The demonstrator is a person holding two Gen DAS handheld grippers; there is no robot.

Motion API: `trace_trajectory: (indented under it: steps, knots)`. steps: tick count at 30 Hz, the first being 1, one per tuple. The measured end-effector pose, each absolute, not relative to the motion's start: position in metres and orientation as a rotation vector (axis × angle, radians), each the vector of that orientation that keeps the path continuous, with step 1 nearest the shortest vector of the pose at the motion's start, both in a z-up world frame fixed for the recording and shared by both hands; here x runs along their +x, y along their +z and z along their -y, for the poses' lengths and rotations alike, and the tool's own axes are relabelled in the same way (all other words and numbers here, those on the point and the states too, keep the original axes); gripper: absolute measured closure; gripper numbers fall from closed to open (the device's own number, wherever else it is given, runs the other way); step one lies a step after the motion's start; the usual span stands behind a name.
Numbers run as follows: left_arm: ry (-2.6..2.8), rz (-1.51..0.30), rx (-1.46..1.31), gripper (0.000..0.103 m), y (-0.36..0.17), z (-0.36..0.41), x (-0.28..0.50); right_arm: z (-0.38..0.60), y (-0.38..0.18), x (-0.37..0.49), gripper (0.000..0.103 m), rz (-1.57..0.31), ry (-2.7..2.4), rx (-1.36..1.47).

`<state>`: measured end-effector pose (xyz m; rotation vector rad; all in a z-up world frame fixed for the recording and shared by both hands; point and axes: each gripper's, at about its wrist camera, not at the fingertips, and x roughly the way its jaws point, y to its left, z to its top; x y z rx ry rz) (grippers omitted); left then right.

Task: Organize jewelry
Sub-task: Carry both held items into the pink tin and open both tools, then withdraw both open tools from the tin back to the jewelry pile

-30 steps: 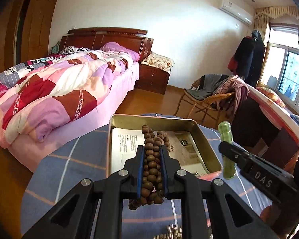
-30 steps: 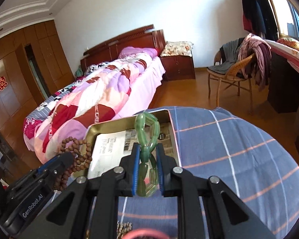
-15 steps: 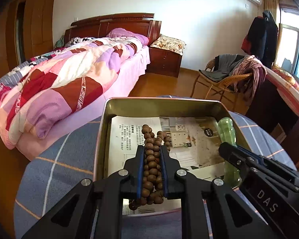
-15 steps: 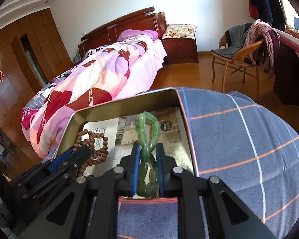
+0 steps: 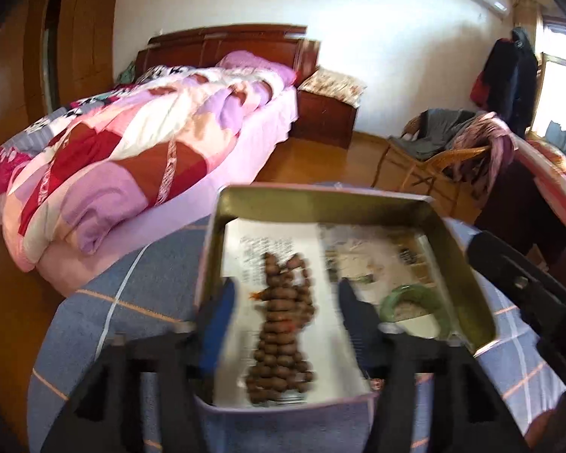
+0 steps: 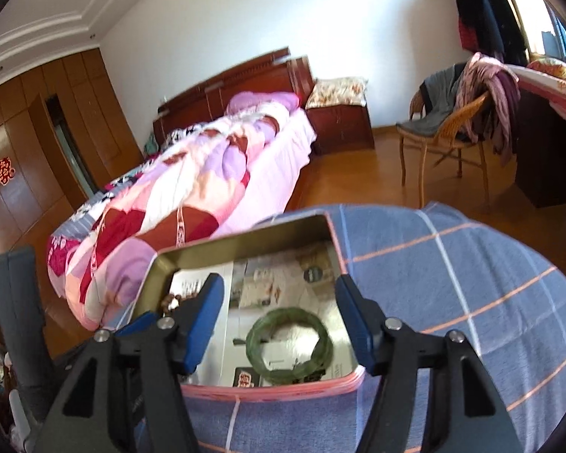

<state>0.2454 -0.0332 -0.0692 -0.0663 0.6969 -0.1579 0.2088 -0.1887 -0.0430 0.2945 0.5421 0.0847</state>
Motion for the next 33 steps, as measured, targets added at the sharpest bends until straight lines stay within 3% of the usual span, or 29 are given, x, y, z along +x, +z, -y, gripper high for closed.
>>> trace_trajectory:
  steps: [5,33]
  knots:
    - [-0.128,-0.644,0.007,0.024,-0.058,0.038,0.232,0.194,-0.026,0.199,0.029,-0.518,0.063,0.32]
    - [-0.1,-0.703,0.028,0.024,-0.056,0.009,0.099,0.186,-0.052,0.058,0.029,-0.635,0.027,0.267]
